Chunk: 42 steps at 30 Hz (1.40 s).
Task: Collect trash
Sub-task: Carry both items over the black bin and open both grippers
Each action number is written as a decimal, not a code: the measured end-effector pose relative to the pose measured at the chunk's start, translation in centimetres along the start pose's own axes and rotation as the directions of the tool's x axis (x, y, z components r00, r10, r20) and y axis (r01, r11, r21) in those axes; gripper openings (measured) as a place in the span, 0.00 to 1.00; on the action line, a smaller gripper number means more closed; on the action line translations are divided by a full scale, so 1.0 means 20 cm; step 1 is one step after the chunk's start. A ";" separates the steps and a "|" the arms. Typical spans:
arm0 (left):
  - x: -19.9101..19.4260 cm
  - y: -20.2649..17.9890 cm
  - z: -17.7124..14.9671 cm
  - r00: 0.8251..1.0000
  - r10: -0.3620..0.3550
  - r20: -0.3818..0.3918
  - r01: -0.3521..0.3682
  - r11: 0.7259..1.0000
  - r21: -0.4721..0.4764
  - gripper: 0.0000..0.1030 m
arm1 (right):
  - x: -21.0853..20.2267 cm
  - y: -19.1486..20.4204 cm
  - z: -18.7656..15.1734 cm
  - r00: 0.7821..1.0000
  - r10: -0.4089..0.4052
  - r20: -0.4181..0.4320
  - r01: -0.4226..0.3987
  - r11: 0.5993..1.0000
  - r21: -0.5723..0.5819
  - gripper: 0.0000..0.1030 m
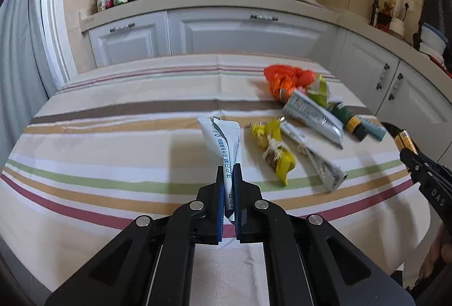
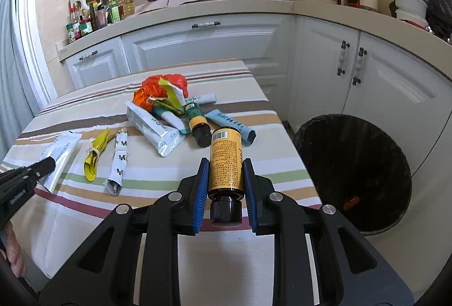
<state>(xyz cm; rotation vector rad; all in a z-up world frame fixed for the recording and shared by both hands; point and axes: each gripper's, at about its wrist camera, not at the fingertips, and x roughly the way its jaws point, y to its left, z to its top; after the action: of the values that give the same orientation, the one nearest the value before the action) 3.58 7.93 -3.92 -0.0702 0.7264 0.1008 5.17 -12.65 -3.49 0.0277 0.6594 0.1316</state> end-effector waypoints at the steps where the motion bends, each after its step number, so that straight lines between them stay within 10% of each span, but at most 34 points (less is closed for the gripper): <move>1: -0.01 -0.01 0.01 1.000 -0.004 0.008 0.004 1.000 0.002 0.06 | -0.01 -0.01 0.01 1.000 -0.002 0.005 0.002 1.000 0.000 0.23; 14: -0.05 -0.40 0.21 0.978 -0.187 0.097 0.176 0.978 0.114 0.06 | -0.14 -0.31 0.13 0.985 -0.146 0.096 0.141 0.988 0.057 0.23; 26: 0.04 -1.02 0.32 0.918 -0.390 0.075 0.354 0.890 0.288 0.06 | -0.12 -0.76 0.19 0.948 -0.299 0.110 0.282 0.948 0.151 0.23; 42: 0.35 -1.52 0.31 0.918 -0.390 -0.073 0.388 0.842 0.374 0.17 | 0.10 -1.11 0.15 0.941 -0.335 0.042 0.317 0.919 0.236 0.29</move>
<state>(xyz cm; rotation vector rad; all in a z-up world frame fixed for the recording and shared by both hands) 16.39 -21.20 -3.05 0.1576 0.7013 -0.4341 10.98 -34.27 -3.81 0.1416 0.5864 -0.2676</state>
